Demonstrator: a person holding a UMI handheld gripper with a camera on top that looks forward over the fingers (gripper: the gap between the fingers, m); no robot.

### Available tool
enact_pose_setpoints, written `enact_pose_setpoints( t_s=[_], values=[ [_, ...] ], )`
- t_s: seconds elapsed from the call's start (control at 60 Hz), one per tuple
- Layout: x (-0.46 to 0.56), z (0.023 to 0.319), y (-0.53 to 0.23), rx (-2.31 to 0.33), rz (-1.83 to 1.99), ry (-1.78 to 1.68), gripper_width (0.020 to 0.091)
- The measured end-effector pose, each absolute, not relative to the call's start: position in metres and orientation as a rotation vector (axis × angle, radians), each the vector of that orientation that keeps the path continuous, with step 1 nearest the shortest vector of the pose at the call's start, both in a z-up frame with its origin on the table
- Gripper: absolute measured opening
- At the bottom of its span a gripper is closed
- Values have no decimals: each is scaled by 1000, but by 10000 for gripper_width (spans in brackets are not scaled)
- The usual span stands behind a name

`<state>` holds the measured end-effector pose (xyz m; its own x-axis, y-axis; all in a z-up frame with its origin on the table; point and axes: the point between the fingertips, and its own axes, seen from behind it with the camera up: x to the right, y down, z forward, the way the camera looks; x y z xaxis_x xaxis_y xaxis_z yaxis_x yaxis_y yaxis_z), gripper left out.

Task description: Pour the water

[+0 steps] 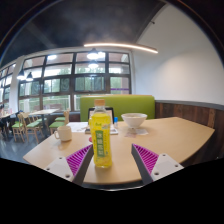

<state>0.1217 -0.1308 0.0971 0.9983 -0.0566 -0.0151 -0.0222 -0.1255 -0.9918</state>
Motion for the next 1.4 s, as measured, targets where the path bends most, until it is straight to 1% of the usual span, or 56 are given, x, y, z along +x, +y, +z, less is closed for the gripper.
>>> enact_pose_setpoints(
  t_s=[0.1,0.15,0.283,0.35,0.367,0.4,0.417,0.433,0.45,0.467,0.483,0.517,0.533,0.633,0.7,0.75,0.85,0.917,0.983,1.083,1.1,1.183,1.233,1.25,1.333,1.4],
  values=[
    [101,88,-91,-1715,-26,21,840],
    [95,88,-73,-1710,-34,17,832],
    [89,92,-22,-1669,-54,42,830],
    [95,90,-6,-1673,-99,76,408],
    [97,89,-4,-1671,-109,92,416],
    [102,91,-1,-1654,-128,120,407],
    [103,92,-1,-1646,-135,126,397],
    [103,92,-1,-1643,-140,127,371],
    [103,91,0,-1641,-143,125,367],
    [103,91,0,-1638,-144,122,397],
    [102,92,0,-1637,-144,117,319],
    [103,91,0,-1633,-145,124,321],
    [103,91,1,-1633,-145,122,281],
    [104,92,5,-1643,-180,90,267],
    [106,103,9,-1633,-229,52,268],
    [108,120,18,-1619,-301,-11,267],
    [99,168,48,-1566,-519,-200,267],
    [81,201,76,-1501,-705,-405,267],
    [54,222,98,-1415,-910,-655,265],
    [0,208,124,-1231,-1229,-1039,264],
    [-1,213,121,-1202,-1272,-1121,264],
    [-28,192,145,-1025,-1474,-1351,266],
    [-41,187,142,-927,-1582,-1462,266],
    [-38,183,160,-897,-1606,-1492,266],
    [-48,176,164,-759,-1731,-1609,266],
    [-51,175,169,-711,-1761,-1676,264]
  ],
)
